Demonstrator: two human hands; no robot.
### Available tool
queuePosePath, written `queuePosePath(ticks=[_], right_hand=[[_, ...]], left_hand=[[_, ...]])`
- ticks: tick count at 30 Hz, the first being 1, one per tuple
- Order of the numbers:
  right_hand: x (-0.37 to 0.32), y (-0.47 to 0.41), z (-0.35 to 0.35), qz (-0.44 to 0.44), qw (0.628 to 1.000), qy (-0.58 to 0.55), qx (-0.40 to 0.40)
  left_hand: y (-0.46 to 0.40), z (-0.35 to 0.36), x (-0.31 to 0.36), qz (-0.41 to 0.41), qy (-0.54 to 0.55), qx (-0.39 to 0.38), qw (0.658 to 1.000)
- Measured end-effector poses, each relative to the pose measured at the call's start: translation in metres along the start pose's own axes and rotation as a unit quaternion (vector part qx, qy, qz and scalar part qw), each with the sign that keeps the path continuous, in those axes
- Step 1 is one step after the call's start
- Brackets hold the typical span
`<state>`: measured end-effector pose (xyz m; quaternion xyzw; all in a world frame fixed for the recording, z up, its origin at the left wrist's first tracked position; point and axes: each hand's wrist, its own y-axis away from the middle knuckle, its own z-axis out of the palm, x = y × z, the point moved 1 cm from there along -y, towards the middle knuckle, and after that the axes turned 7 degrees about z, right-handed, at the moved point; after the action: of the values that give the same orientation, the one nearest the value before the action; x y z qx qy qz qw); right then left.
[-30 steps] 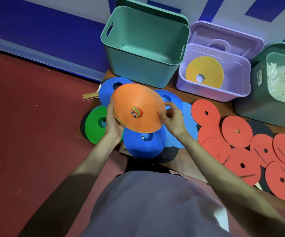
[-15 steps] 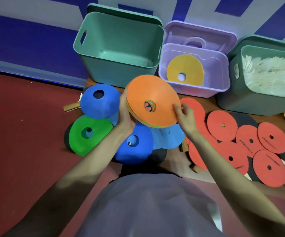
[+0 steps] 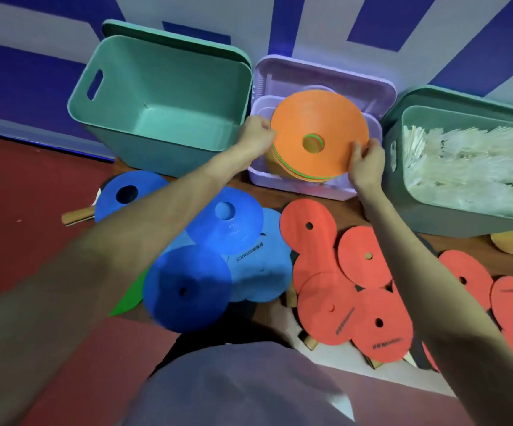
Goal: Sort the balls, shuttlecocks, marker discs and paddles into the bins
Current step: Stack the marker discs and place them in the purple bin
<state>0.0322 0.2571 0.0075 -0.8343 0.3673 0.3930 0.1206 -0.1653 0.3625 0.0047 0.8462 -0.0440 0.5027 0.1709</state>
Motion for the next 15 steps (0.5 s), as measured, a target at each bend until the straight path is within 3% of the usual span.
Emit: queuePosePath(ticks=[7,15], right_hand=[[0.030,-0.055,0.026,-0.038,0.989,0.090,-0.108],[0.051,-0.061,0.050,0.036,0.968,0.144,-0.204]], left_hand=[[-0.031,0.025,0.001,0.002,-0.183,-0.037,0.982],[-0.038,0.035,-0.022,-0.042,-0.199,-0.043,0.978]])
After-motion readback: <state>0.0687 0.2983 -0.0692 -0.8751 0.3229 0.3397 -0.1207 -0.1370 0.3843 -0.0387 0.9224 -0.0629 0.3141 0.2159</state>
